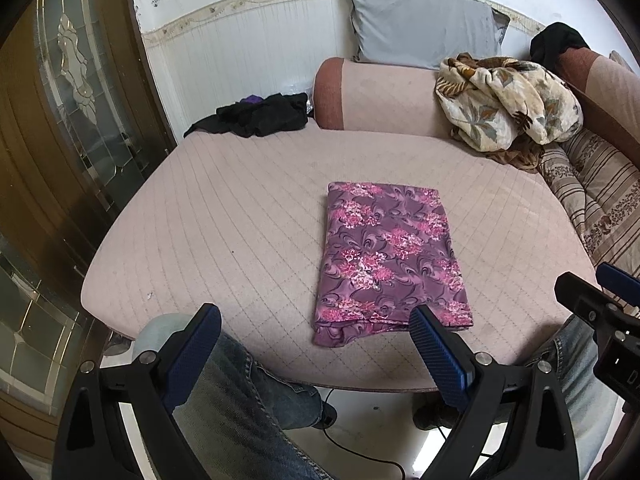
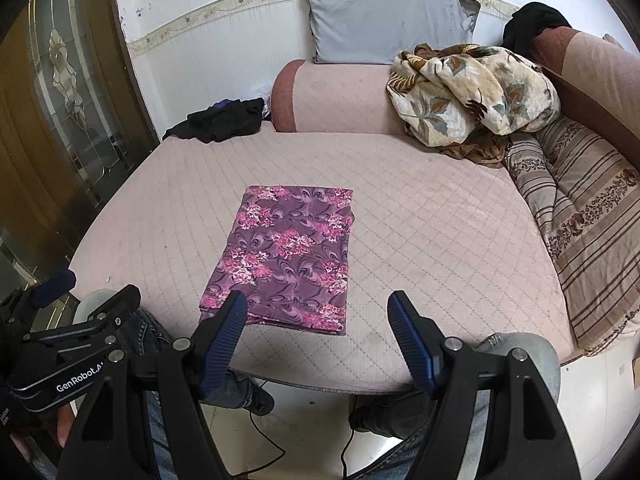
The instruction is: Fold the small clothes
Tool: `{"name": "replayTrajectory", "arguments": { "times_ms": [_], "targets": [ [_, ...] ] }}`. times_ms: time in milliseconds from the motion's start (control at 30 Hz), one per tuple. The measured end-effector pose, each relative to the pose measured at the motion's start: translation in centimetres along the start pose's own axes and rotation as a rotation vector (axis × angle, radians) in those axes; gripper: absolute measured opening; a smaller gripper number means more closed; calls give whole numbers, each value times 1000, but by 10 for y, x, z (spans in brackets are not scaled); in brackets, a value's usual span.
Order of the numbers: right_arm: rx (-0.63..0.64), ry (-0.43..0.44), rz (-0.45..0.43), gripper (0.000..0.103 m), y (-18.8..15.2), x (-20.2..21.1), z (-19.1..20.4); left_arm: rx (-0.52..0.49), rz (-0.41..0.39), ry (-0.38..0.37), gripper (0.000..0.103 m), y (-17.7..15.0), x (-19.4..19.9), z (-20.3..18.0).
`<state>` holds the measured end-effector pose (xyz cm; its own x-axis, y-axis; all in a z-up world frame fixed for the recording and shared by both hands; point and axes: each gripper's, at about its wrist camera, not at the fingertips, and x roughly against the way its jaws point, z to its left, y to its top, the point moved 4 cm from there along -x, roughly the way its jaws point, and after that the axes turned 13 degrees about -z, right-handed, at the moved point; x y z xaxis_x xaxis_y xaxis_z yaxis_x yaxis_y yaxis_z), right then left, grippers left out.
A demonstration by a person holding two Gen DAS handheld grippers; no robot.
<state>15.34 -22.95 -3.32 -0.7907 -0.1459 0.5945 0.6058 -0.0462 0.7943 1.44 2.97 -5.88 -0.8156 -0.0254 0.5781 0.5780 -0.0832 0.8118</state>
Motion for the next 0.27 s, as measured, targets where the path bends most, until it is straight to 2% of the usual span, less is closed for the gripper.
{"name": "replayTrajectory", "arguments": {
  "times_ms": [267],
  "targets": [
    [-8, -8, 49, 72, -2, -34, -5, -16, 31, -13, 97, -1, -32, -4]
  ]
}}
